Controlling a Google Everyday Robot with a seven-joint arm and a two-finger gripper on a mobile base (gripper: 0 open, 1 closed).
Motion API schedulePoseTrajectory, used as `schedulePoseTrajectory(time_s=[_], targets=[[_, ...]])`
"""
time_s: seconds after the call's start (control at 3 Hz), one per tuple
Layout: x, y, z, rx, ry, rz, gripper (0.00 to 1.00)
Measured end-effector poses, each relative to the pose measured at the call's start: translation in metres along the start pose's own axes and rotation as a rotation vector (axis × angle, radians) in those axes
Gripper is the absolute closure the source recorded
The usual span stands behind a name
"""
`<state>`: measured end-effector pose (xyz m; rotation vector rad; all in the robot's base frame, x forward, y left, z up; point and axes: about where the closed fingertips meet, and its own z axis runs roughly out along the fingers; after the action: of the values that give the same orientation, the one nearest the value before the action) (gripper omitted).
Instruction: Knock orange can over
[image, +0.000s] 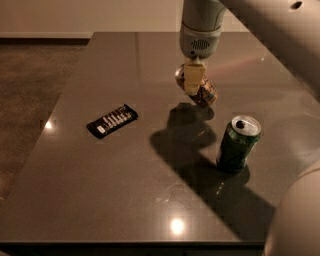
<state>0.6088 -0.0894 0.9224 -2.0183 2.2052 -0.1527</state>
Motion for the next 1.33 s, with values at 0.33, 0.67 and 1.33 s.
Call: schedulePoseTrajectory(time_s=[0.33, 0.67, 1.33], targets=[[-0.003, 0.006, 0.008, -0.029, 0.039, -0.059, 0.58], [-0.006, 0.011, 0.014, -0.052, 0.06, -0.113, 0.35], [-0.017, 0.002, 0.021, -0.021, 0.04, -0.156, 0.0]])
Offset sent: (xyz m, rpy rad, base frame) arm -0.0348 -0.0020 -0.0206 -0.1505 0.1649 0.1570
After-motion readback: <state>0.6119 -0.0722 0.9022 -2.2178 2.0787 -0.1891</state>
